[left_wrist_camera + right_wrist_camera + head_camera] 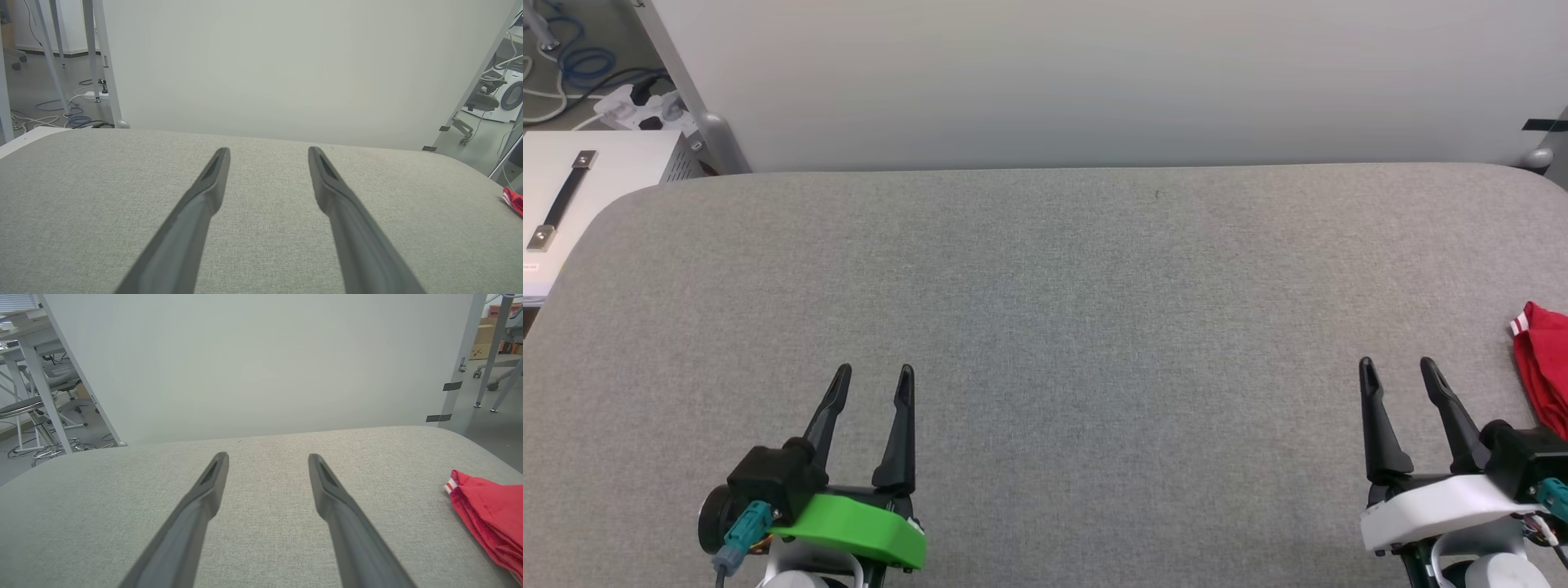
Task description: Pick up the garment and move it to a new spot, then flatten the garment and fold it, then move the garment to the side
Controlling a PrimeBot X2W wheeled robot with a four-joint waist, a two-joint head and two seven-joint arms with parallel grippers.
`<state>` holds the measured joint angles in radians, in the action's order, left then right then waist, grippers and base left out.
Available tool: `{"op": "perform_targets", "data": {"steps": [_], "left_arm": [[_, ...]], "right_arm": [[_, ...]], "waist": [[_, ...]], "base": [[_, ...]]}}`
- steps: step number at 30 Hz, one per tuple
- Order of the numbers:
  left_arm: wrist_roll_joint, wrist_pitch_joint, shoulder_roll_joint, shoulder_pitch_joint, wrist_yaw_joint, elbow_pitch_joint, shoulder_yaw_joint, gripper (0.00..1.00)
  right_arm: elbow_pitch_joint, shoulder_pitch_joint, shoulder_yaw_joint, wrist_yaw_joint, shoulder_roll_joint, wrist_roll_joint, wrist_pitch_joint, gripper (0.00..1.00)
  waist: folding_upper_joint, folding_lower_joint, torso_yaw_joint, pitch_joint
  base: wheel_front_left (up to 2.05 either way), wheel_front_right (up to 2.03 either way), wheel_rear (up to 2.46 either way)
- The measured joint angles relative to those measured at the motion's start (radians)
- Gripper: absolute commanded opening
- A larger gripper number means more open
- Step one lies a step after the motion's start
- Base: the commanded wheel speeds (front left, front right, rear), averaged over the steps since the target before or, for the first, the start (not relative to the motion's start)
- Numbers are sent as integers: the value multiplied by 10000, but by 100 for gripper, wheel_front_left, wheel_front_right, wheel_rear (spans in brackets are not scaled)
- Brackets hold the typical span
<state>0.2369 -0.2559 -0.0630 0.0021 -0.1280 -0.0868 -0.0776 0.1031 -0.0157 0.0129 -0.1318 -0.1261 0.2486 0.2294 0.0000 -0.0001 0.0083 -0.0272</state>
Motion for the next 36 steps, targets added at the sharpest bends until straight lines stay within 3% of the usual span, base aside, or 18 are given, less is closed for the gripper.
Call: {"op": "perform_targets", "data": {"steps": [36], "left_arm": [[-339, 0, 69, 151, 0, 169, 96, 100]], "right_arm": [[36, 124, -169, 0, 244, -155, 102, 100]], "waist": [[0, 1, -12, 81]], "base": [[0, 0, 0]]}}
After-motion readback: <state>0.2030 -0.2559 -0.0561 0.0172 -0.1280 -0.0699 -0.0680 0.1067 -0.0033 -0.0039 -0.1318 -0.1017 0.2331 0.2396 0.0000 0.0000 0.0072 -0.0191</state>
